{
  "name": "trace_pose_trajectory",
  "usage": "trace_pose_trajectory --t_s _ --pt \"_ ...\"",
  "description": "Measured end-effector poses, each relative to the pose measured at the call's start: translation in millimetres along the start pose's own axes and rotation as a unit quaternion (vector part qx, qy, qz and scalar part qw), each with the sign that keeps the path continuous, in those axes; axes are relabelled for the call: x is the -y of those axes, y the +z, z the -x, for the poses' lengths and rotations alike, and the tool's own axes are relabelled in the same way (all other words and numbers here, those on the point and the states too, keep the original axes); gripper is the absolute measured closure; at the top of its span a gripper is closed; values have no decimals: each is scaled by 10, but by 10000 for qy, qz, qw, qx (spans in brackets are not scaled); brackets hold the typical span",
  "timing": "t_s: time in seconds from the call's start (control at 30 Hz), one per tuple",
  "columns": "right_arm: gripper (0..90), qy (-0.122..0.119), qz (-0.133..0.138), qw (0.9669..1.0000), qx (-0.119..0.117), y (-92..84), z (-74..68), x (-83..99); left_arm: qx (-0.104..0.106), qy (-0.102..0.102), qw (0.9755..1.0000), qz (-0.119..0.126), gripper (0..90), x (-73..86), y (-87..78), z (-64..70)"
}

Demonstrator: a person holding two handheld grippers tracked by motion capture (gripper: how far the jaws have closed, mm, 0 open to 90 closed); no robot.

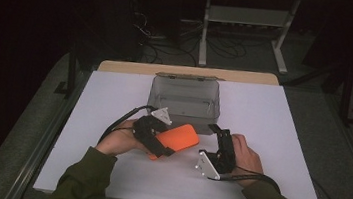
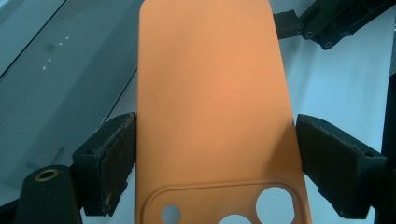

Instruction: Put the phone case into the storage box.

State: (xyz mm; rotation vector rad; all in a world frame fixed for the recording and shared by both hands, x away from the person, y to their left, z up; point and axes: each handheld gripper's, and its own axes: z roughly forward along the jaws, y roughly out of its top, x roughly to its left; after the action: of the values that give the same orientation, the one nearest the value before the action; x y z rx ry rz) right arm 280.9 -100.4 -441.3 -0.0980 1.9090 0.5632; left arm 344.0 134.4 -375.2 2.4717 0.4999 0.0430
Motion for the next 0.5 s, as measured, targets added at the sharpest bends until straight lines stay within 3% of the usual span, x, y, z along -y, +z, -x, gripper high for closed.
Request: trace_pose_trajectory --t_s 0.5 --pt "0 -492 6 9987 157 3 -21 -8 -8 2 10000 -8 150 1 -3 -4"
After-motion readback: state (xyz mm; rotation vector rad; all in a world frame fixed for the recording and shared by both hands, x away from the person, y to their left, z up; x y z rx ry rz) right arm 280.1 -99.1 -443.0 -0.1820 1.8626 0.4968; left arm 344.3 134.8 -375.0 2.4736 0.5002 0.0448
